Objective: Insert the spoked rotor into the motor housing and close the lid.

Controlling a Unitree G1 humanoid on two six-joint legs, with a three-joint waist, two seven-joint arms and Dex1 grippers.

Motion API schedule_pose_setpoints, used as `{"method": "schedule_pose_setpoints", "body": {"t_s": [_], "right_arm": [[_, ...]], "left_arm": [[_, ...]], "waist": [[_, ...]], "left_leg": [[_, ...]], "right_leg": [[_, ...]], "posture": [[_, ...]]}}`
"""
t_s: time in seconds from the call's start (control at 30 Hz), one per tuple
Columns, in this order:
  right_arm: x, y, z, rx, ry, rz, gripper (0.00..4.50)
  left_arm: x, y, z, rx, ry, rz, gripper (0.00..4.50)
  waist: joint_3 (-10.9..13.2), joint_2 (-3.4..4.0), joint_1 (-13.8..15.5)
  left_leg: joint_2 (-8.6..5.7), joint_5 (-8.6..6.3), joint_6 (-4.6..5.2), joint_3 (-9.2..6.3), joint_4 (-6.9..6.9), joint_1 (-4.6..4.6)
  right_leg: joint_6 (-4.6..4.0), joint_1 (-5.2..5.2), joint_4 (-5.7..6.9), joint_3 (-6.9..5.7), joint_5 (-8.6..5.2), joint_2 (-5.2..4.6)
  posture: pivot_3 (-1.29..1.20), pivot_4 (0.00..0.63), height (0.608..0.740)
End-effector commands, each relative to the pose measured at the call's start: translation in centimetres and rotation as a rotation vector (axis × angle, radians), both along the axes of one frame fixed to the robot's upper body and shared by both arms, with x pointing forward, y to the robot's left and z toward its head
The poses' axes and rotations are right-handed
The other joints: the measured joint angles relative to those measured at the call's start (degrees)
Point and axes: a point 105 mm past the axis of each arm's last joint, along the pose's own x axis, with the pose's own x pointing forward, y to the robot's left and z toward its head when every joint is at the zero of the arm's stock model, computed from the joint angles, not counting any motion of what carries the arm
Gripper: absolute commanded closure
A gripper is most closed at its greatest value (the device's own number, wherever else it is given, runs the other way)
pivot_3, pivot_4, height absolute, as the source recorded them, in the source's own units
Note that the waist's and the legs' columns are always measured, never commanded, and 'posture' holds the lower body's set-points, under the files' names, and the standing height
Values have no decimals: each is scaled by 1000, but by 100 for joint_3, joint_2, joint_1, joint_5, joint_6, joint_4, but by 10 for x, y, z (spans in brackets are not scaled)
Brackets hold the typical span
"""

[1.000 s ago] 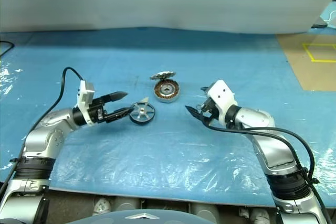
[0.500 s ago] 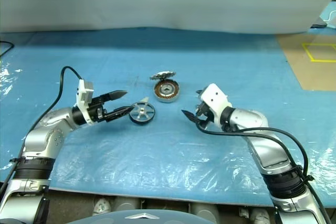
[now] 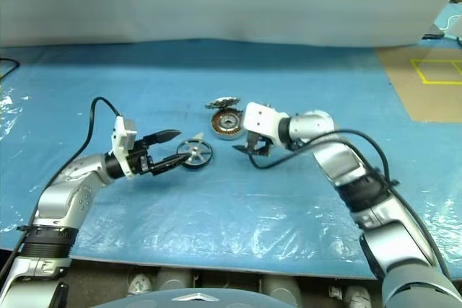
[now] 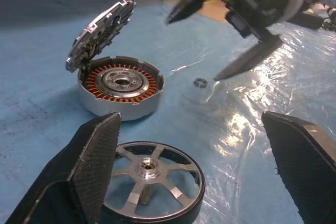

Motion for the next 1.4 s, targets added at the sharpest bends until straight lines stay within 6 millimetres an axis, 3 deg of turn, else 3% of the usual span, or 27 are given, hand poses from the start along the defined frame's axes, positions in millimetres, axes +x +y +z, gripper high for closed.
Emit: {"method": "schedule_pose_setpoints", "body": {"t_s": [0.03, 0.2, 0.47, 0.8, 1.2, 1.4], "right_arm": [[13, 10, 7, -51, -15, 68, 25], [25, 10, -2, -151, 46, 123, 25], [40, 22, -7, -195, 81, 139, 25], [42, 21, -32, -251, 73, 138, 25], [42, 18, -45, -287, 41, 132, 25], [42, 30, -43, -261, 15, 140, 25]], "left_arm": [[-1, -4, 12, -6, -53, 3, 0], [3, -9, 14, -33, -69, 34, 0], [-9, -9, 3, -40, -46, 53, 0], [-4, -9, 5, -31, -55, 57, 0], [-2, -21, 6, -28, -39, 25, 0], [0, -20, 4, -28, -28, 20, 0]], "waist": [[0, 0, -6], [0, -1, 16], [0, -1, -73], [0, -1, -98], [0, -1, -100], [0, -1, -106]], "left_leg": [[1, 0, 1, 0, 0, -2], [2, 3, 8, 0, 7, -25], [14, 12, 29, -2, 20, -59], [16, 16, 46, -3, 42, -83], [15, -5, 51, 0, 79, -84], [16, -5, 51, 1, 79, -87]], "right_leg": [[0, -2, 0, -1, 0, 0], [-2, -10, -2, -10, 1, -2], [-12, -45, 9, -24, 5, 1], [-18, -68, 28, -24, 7, 0], [-29, -89, 92, -12, 1, -3], [-29, -93, 91, -11, 1, -2]], "posture": [[0, 150, 740], [0, 150, 740], [0, 150, 740], [0, 150, 740], [0, 150, 740], [0, 150, 740]]}}
